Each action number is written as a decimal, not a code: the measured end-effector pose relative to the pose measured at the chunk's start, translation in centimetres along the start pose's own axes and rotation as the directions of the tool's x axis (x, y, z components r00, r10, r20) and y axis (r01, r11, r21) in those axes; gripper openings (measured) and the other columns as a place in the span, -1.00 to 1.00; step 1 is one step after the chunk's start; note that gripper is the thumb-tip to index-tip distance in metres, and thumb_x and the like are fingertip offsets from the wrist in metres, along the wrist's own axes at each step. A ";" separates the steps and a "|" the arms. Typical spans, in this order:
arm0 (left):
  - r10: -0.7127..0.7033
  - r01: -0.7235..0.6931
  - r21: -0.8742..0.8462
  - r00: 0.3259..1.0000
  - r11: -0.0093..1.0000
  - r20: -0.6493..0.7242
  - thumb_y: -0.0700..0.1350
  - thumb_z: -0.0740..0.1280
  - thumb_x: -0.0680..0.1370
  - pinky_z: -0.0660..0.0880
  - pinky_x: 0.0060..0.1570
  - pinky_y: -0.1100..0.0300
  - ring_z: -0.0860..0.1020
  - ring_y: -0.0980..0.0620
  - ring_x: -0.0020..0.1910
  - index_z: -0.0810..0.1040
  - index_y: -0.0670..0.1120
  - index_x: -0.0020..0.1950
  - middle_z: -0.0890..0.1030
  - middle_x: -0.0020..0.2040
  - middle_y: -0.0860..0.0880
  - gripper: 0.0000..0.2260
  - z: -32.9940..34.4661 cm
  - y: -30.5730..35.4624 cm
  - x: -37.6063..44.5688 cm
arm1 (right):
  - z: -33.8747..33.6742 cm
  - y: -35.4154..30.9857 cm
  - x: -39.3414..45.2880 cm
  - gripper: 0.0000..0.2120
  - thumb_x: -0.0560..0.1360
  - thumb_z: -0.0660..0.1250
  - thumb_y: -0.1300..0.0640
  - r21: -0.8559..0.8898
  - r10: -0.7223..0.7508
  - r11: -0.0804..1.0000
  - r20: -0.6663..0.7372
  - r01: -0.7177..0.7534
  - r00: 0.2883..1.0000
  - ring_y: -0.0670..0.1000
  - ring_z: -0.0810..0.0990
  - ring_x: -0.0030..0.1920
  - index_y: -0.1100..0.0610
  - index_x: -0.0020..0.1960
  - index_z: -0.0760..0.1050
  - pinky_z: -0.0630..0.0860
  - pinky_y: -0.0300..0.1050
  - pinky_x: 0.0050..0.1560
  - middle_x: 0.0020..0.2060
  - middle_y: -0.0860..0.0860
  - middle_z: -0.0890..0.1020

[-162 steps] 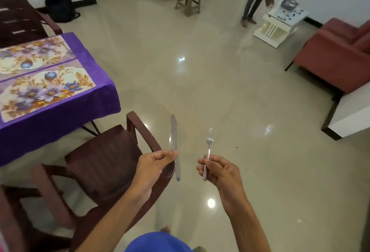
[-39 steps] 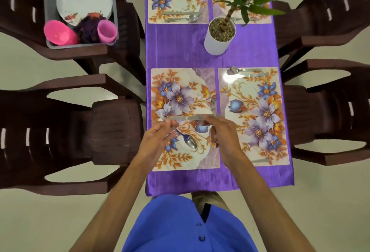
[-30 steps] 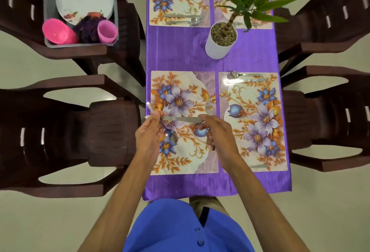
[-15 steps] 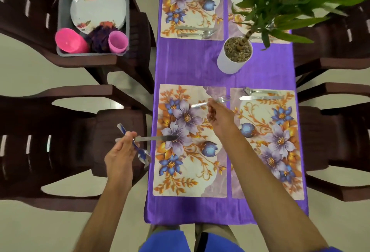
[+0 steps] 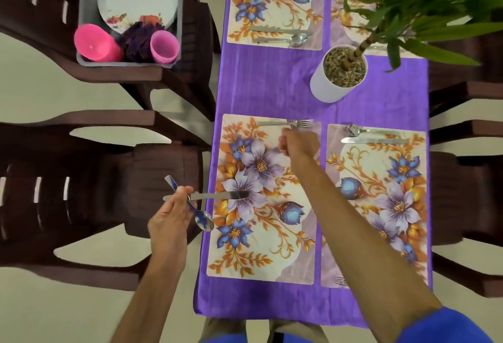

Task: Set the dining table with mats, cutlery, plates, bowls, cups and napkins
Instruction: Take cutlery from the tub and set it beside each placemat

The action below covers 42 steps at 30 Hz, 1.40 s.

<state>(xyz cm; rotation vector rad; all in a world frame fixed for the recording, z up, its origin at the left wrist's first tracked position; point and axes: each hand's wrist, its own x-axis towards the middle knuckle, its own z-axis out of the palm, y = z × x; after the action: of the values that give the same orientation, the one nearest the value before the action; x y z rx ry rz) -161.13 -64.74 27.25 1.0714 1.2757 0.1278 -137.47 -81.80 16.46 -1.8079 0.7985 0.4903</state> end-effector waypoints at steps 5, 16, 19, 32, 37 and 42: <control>-0.028 0.027 0.019 0.999 0.999 0.025 -0.01 0.38 0.61 0.58 0.13 0.11 0.72 0.05 0.08 0.71 -0.01 0.06 0.77 -0.01 0.05 -0.85 1.3 0.3 0.4 | -0.9 -1.4 0.9 -0.71 0.57 0.38 0.14 -0.771 -0.675 0.283 0.262 0.570 0.690 0.16 0.55 0.19 0.10 0.28 0.62 0.55 0.04 0.02 0.16 0.11 0.58; -0.063 0.061 0.028 0.995 0.998 0.081 0.03 0.36 0.60 0.60 -0.22 0.33 0.74 0.18 -0.11 0.68 -0.03 0.06 0.76 -0.11 0.12 -0.82 2.9 0.8 0.5 | -1.1 -2.8 3.6 -0.81 0.59 0.33 0.13 -0.784 -0.600 -0.232 0.581 0.576 0.550 0.13 0.60 0.06 0.09 0.14 0.67 0.40 0.12 0.16 -0.02 0.06 0.68; -0.082 0.080 0.026 0.993 0.996 0.079 -0.01 0.34 0.63 0.60 -0.28 0.36 0.74 0.19 -0.13 0.67 -0.04 0.06 0.76 -0.12 0.12 -0.84 2.9 0.7 0.4 | -0.9 -2.9 3.1 -0.81 0.60 0.32 0.10 -0.776 -0.597 -0.247 0.594 0.581 0.539 0.14 0.61 0.05 0.11 0.13 0.66 0.43 0.10 0.09 -0.02 0.07 0.69; -0.087 0.087 0.004 0.993 0.996 0.077 0.09 0.38 0.44 0.59 -0.10 0.27 0.74 0.15 -0.04 0.69 -0.02 0.05 0.77 -0.04 0.08 -0.72 1.8 0.2 1.2 | -0.6 -3.0 2.0 -0.79 0.64 0.31 0.10 -0.752 -0.577 -0.206 0.610 0.626 0.543 0.16 0.65 0.04 0.16 0.17 0.65 0.56 0.07 0.09 0.01 0.11 0.68; -0.082 0.080 0.024 0.994 0.996 0.074 0.10 0.39 0.46 0.56 -0.04 0.22 0.74 0.15 -0.04 0.69 -0.02 0.07 0.77 -0.05 0.09 -0.71 1.4 0.0 1.6 | -0.7 -2.9 1.9 -0.78 0.64 0.31 0.10 -0.750 -0.580 -0.186 0.605 0.634 0.546 0.14 0.65 0.03 0.17 0.17 0.65 0.58 0.05 0.04 0.00 0.10 0.68; -0.065 0.062 0.049 0.996 0.997 0.064 0.08 0.39 0.56 0.57 -0.07 0.23 0.73 0.12 0.04 0.70 -0.02 0.11 0.76 0.00 0.10 -0.76 1.0 -0.4 1.9 | -1.2 -3.5 1.9 -0.69 0.58 0.33 0.00 -0.744 -0.549 -0.114 0.600 0.659 0.582 0.13 0.59 0.13 0.12 0.24 0.62 0.49 0.07 0.13 0.09 0.07 0.66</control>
<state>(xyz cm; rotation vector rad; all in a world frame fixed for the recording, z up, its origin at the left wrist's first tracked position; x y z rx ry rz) -159.83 -64.39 25.57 1.0653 1.2575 0.0140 -133.67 -82.68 17.97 -2.9801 -0.8359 0.4054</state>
